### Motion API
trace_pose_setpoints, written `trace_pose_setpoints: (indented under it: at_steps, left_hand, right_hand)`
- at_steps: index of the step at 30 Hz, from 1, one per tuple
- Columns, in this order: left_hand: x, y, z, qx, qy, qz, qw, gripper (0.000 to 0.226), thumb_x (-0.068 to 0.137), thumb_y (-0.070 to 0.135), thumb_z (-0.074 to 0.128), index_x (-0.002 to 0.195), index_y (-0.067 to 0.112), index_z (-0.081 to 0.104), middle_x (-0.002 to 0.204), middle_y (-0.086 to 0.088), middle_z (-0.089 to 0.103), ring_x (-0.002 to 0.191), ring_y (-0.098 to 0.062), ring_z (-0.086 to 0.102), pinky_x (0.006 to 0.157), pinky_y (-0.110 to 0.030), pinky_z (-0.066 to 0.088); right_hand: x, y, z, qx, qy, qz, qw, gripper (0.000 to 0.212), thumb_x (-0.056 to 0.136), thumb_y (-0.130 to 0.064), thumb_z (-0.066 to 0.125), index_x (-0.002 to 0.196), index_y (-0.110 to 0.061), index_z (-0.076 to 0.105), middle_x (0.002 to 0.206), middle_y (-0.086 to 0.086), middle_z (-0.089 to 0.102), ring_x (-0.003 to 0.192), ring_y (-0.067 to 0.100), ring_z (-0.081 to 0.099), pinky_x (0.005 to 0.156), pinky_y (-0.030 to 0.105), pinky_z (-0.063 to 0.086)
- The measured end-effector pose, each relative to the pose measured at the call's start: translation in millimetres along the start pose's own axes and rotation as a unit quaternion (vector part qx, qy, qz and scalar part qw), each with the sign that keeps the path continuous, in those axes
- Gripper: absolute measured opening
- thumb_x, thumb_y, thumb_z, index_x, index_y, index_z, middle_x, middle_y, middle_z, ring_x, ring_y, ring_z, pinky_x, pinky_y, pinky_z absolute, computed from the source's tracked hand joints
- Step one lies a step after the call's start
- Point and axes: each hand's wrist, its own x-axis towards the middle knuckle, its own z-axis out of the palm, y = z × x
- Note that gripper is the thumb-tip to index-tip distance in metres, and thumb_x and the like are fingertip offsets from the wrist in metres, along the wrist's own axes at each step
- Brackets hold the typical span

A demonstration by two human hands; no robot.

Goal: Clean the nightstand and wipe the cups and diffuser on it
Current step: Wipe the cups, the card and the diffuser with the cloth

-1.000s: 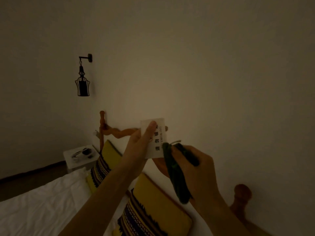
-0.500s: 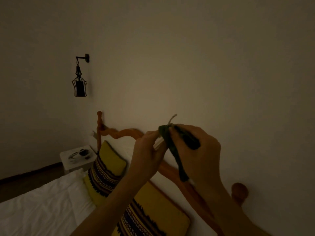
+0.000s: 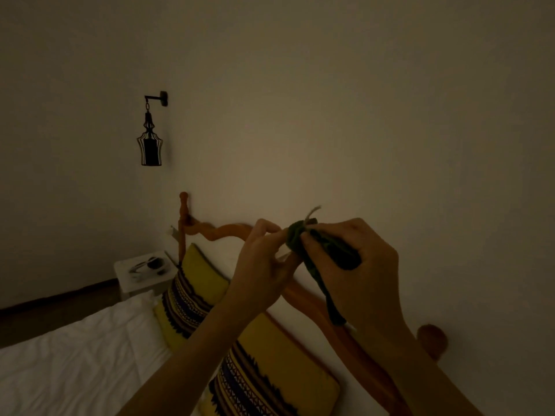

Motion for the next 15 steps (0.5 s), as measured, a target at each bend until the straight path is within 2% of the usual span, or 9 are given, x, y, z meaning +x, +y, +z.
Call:
trace_pose_setpoints:
  at_steps: [3, 4, 5, 6, 7, 9, 10, 13, 15]
  left_hand:
    - [-5, 2, -4, -0.027, -0.003, -0.039, 0.999, 0.009, 0.087, 0.06, 0.053, 0.085, 0.053, 0.059, 0.084, -0.002, 0.065, 0.083, -0.014, 0.056, 0.064, -0.035, 0.049]
    - [-7, 5, -6, -0.094, 0.008, -0.089, 0.991, 0.011, 0.087, 0.058, 0.058, 0.085, 0.051, 0.066, 0.086, 0.001, 0.069, 0.084, -0.01, 0.061, 0.065, -0.03, 0.052]
    - [-7, 9, -8, -0.202, 0.037, -0.164, 0.965, 0.012, 0.087, 0.054, 0.064, 0.088, 0.046, 0.072, 0.088, 0.004, 0.074, 0.084, -0.01, 0.067, 0.064, -0.027, 0.055]
    - [-6, 10, -8, -0.302, 0.074, -0.259, 0.915, 0.014, 0.086, 0.048, 0.069, 0.091, 0.038, 0.076, 0.09, 0.003, 0.076, 0.084, -0.013, 0.072, 0.064, -0.026, 0.057]
    - [-3, 9, -9, -0.378, 0.111, -0.349, 0.85, 0.016, 0.085, 0.042, 0.072, 0.094, 0.029, 0.077, 0.091, 0.002, 0.078, 0.083, -0.017, 0.074, 0.062, -0.028, 0.059]
    - [4, 1, -8, -0.454, 0.167, -0.475, 0.735, 0.016, 0.086, 0.03, 0.073, 0.096, 0.017, 0.072, 0.093, -0.004, 0.078, 0.081, -0.02, 0.074, 0.057, -0.032, 0.059]
    - [6, -4, -9, -0.474, 0.18, -0.511, 0.694, 0.016, 0.087, 0.028, 0.073, 0.096, 0.015, 0.069, 0.095, -0.006, 0.076, 0.082, -0.021, 0.072, 0.054, -0.032, 0.058]
    - [3, -7, -1, -0.522, 0.178, -0.571, 0.609, 0.021, 0.088, 0.028, 0.071, 0.098, 0.012, 0.064, 0.092, -0.008, 0.069, 0.079, -0.021, 0.066, 0.045, -0.026, 0.055]
    - [-3, -6, 6, -0.559, 0.162, -0.574, 0.575, 0.033, 0.091, 0.03, 0.068, 0.111, 0.005, 0.063, 0.095, -0.013, 0.068, 0.081, -0.024, 0.067, 0.049, -0.029, 0.059]
  right_hand:
    - [11, 19, 0, 0.025, -0.007, 0.11, 0.994, 0.013, 0.085, -0.04, 0.073, 0.096, -0.032, 0.075, 0.084, -0.01, 0.073, 0.076, 0.007, 0.07, 0.068, 0.027, 0.057]
    - [15, 30, -2, -0.005, -0.018, 0.144, 0.989, 0.012, 0.086, -0.038, 0.074, 0.094, -0.03, 0.076, 0.08, -0.01, 0.073, 0.072, 0.008, 0.07, 0.066, 0.027, 0.055]
    - [16, 41, -4, -0.051, -0.031, 0.163, 0.985, 0.013, 0.087, -0.037, 0.074, 0.093, -0.026, 0.077, 0.077, -0.009, 0.072, 0.069, 0.008, 0.068, 0.063, 0.025, 0.052]
    - [15, 51, -5, -0.085, -0.039, 0.177, 0.98, 0.014, 0.087, -0.036, 0.073, 0.091, -0.023, 0.077, 0.074, -0.009, 0.071, 0.067, 0.008, 0.067, 0.061, 0.022, 0.048]
    - [10, 57, -4, -0.091, -0.037, 0.191, 0.977, 0.013, 0.088, -0.035, 0.072, 0.09, -0.022, 0.077, 0.073, -0.009, 0.069, 0.067, 0.008, 0.066, 0.06, 0.022, 0.046]
    - [-4, 61, 0, -0.06, -0.02, 0.21, 0.976, 0.015, 0.089, -0.034, 0.071, 0.094, -0.02, 0.075, 0.081, -0.006, 0.07, 0.074, 0.011, 0.067, 0.064, 0.026, 0.051]
    - [-11, 59, 4, -0.045, -0.011, 0.209, 0.977, 0.017, 0.089, -0.034, 0.071, 0.098, -0.02, 0.074, 0.087, -0.006, 0.071, 0.079, 0.01, 0.068, 0.068, 0.027, 0.055]
    - [-30, 44, 14, -0.002, 0.04, 0.137, 0.99, 0.02, 0.088, -0.03, 0.074, 0.105, -0.021, 0.07, 0.098, -0.01, 0.069, 0.09, 0.0, 0.066, 0.076, 0.017, 0.056]
    - [-41, 33, 23, -0.005, 0.046, 0.046, 0.998, 0.022, 0.087, -0.022, 0.075, 0.108, -0.016, 0.07, 0.104, -0.005, 0.068, 0.095, 0.0, 0.065, 0.081, 0.012, 0.053]
